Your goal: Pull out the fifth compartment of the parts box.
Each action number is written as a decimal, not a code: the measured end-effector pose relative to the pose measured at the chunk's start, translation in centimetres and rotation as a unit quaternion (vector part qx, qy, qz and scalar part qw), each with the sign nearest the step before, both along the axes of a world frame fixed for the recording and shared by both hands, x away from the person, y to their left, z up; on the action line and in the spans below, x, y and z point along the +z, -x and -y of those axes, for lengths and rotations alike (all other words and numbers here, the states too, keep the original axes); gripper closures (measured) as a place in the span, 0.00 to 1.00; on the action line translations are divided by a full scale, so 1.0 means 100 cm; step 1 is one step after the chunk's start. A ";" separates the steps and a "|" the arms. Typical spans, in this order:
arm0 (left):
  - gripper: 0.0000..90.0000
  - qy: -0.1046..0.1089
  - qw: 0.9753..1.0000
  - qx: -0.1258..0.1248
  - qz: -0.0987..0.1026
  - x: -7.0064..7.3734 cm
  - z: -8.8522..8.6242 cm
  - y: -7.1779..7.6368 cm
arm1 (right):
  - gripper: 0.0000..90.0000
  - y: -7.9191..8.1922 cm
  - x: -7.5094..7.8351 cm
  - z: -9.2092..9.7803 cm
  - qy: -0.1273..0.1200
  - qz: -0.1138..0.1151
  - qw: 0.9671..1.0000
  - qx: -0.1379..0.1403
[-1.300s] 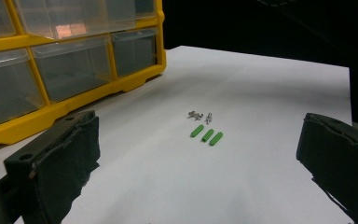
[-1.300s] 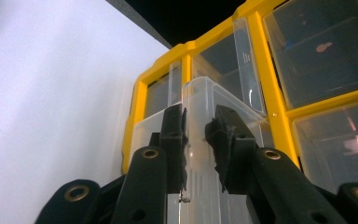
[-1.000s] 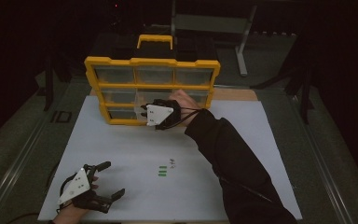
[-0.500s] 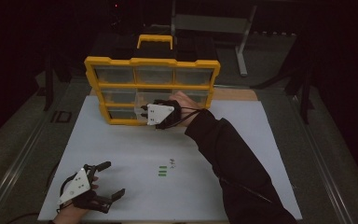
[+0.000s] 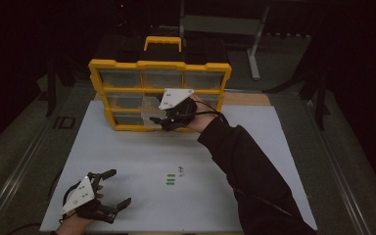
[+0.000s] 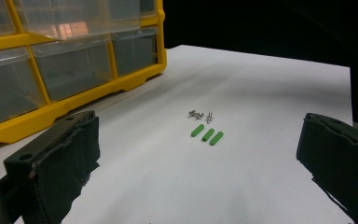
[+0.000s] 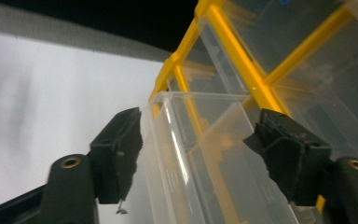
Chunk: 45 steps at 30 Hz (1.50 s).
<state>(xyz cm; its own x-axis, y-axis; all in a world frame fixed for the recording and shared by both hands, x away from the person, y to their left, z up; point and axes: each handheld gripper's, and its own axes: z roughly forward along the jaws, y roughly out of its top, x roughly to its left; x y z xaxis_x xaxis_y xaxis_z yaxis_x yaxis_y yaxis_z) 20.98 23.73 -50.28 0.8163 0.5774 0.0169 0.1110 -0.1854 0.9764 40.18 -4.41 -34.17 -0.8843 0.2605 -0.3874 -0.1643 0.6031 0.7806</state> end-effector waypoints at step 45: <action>0.00 -0.007 1.000 0.002 0.000 0.000 0.002 -0.001 | 0.10 0.069 -0.066 0.118 -0.120 -0.102 0.982 -0.105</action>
